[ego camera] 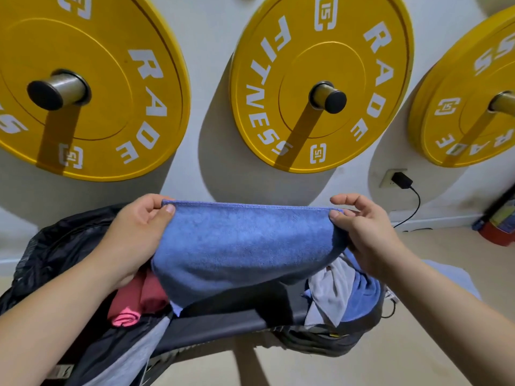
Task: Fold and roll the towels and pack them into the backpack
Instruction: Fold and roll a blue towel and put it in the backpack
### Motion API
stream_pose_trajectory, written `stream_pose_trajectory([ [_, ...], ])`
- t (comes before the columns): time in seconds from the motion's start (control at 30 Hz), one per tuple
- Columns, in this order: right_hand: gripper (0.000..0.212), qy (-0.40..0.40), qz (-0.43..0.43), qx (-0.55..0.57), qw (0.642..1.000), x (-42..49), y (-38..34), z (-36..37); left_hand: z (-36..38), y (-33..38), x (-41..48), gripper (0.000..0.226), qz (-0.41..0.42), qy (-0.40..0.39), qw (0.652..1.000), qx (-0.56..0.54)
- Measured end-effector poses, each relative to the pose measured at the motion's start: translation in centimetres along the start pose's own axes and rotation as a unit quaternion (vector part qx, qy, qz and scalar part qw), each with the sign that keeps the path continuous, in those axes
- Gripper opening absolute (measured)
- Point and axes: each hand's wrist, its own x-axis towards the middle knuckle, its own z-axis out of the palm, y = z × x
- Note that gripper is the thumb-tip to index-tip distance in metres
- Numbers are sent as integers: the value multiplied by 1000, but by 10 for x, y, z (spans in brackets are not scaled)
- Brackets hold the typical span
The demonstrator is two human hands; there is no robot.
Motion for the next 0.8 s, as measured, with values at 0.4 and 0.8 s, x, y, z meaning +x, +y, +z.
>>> stream_pose_trajectory([
  [0.4, 21, 78, -105, -308, 942, 36, 27, 20, 6, -15, 32, 8, 72, 90, 960, 255],
  [0.8, 21, 49, -231, -349, 907, 33, 31, 13, 12, -20, 22, 12, 76, 40, 970, 227],
])
